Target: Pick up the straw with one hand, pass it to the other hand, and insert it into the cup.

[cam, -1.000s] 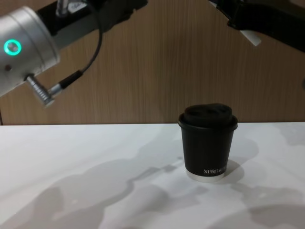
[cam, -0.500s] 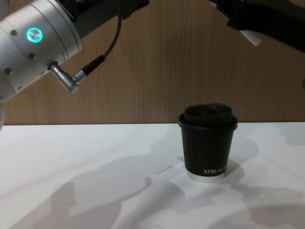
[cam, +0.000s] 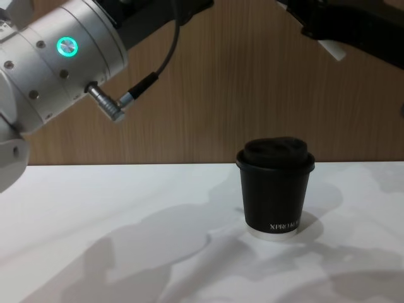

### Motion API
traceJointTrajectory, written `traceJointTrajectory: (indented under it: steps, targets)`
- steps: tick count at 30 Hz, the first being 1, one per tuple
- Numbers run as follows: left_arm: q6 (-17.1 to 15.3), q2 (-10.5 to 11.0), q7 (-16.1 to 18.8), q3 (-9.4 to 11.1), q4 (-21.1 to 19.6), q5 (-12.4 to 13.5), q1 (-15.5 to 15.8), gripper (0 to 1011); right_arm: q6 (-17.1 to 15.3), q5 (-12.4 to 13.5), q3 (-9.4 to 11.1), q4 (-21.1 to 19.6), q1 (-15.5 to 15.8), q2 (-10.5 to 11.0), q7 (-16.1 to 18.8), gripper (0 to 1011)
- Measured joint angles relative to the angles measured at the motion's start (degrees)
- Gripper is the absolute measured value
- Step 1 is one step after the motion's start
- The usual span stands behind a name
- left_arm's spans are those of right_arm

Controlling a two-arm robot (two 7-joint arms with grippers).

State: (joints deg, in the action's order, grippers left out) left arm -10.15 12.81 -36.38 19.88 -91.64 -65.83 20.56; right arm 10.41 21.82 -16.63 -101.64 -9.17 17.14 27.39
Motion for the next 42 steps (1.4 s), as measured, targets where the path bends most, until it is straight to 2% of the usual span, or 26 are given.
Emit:
traceJointTrajectory:
  steps: [6,16,21,23,25,30,31,36,42]
  targets:
    - [0.28,-0.28,-0.08,0.54,0.47,-0.07,0.36,967,0.00,0.00,0.00,0.00,0.00,0.00,0.00,5]
    - [0.52,-0.50,-0.15,0.98,0.86,-0.12,0.67,696,0.00,0.00,0.00,0.00,0.00,0.00,0.00,4]
    - [0.61,-0.57,-0.18,1.12,0.99,-0.15,0.78,499,0.00,0.00,0.00,0.00,0.00,0.00,0.00,5]
    - [0.64,-0.59,-0.18,1.15,1.02,-0.17,0.81,475,0.00,0.00,0.00,0.00,0.00,0.00,0.00,5]
    - [0.66,-0.60,-0.18,1.18,1.06,-0.17,0.84,378,0.01,0.00,0.00,0.00,0.00,0.00,0.00,5]
    - [0.70,-0.62,-0.17,1.22,1.11,-0.17,0.87,235,0.01,0.00,0.00,0.00,0.00,0.00,0.00,5]
    - [0.70,-0.62,-0.17,1.23,1.12,-0.18,0.88,180,0.01,0.00,0.00,0.00,0.00,0.00,0.00,5]
    - [0.73,-0.64,-0.17,1.25,1.15,-0.17,0.91,60,0.01,0.00,0.00,0.00,0.00,0.00,0.01,5]
    - [0.73,-0.67,-0.17,1.29,1.18,-0.17,0.94,19,0.00,0.00,0.00,0.00,0.00,0.00,0.01,4]
